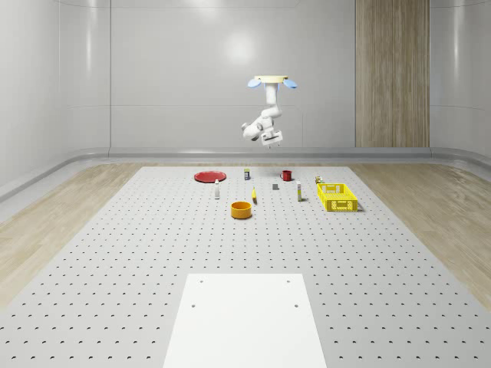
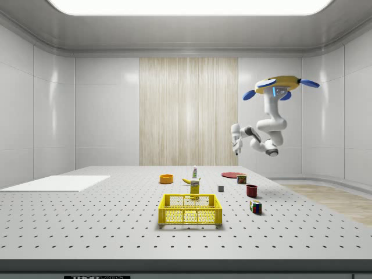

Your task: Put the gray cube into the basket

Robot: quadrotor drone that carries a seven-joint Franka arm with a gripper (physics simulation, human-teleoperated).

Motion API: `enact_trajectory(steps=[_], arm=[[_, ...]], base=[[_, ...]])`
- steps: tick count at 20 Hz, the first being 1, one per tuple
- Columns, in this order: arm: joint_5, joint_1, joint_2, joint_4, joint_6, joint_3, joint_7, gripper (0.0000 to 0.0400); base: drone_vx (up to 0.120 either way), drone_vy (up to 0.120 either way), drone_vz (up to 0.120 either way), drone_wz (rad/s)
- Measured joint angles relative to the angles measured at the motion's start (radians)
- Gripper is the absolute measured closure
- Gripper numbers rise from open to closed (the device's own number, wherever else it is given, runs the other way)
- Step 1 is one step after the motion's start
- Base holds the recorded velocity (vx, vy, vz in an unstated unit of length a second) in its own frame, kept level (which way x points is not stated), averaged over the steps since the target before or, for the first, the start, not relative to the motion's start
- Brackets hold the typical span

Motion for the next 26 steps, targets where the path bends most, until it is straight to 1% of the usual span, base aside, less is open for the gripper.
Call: enact_trajectory(steps=[2,4,9,14,21,26], arm=[[-0.033,-0.057,-0.020,-0.011,-0.024,0.028,0.037,0.0000],[-0.053,-0.100,-0.038,-0.017,-0.040,0.048,0.065,0.0000],[-0.071,-0.165,-0.076,-0.023,-0.052,0.081,0.110,0.0000],[-0.068,-0.198,-0.107,-0.023,-0.044,0.100,0.134,0.0000],[-0.052,-0.223,-0.147,-0.021,-0.017,0.118,0.155,0.0000],[-0.038,-0.235,-0.173,-0.019,0.005,0.128,0.165,0.0000]], base=[[0.120,0.000,-0.120,0.000],[0.120,0.000,-0.120,0.000],[0.120,0.000,-0.120,0.000],[0.120,0.000,-0.120,0.000],[0.120,0.000,-0.120,0.000],[0.000,0.000,-0.120,0.000]])
